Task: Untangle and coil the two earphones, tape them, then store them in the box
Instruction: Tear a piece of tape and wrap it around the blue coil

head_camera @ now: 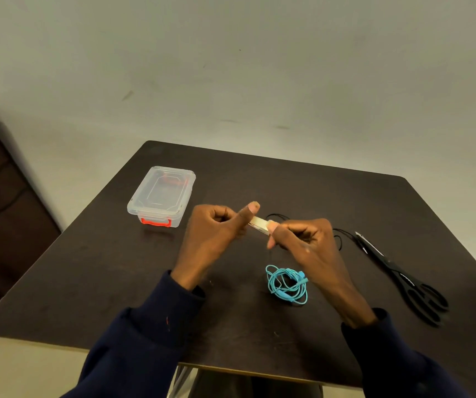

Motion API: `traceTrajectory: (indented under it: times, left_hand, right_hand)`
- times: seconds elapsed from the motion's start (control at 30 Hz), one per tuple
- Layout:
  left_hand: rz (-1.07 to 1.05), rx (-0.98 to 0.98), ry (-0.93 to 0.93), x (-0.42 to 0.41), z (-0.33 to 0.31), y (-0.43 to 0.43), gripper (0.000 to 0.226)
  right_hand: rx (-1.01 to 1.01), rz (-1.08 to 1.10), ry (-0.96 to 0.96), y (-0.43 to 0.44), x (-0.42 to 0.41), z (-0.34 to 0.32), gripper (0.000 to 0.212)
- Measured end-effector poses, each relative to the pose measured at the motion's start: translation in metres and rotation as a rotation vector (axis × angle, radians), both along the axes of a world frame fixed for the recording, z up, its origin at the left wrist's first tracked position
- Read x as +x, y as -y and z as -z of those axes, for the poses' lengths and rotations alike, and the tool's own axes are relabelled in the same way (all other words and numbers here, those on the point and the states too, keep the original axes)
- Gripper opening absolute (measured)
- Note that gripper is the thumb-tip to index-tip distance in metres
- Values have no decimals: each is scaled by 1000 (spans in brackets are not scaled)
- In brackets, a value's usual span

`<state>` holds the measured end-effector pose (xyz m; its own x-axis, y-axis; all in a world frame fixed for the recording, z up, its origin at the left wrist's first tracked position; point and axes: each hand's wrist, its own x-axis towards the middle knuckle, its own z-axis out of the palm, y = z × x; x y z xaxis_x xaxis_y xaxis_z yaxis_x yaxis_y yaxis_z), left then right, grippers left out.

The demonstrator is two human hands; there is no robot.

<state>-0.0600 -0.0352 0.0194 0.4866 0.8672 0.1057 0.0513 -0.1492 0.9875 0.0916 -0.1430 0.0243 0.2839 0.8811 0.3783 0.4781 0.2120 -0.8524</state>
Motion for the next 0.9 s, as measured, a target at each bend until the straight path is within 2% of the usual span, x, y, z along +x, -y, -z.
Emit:
traceTrajectory:
  times: [0.07,0.17,0.27,0.33,0.53,0.67,0.73,0.9]
  left_hand:
    - [28,169,-23,0,3,-3,42]
    - [-5,328,6,0,8,-9,41]
    - [150,485,128,0,9,-14,39]
    - [264,586,127,-2,10,-17,34]
    - [229,767,54,0,13,-15,26]
    - [174,682,145,-5,10,-18,22]
    - [146,616,176,-10,8,-18,26]
    - [144,551,233,-6,17,-24,20]
  right_hand:
    - [22,71,-14,0,0,-1,43]
    - [4,125,-35,1,0,-2,44]
    - [-33,82,-33,3,0,-1,37]
    - [-51,49,-34,4,2,-1,32]
    - [-54,-23,-10,4,6,-8,27]
    - [-51,-99,-5,5,9,-11,22]
    - [-53,-143,-43,7,10,-11,22]
    - [-45,-230,-142,9,12,-10,24]
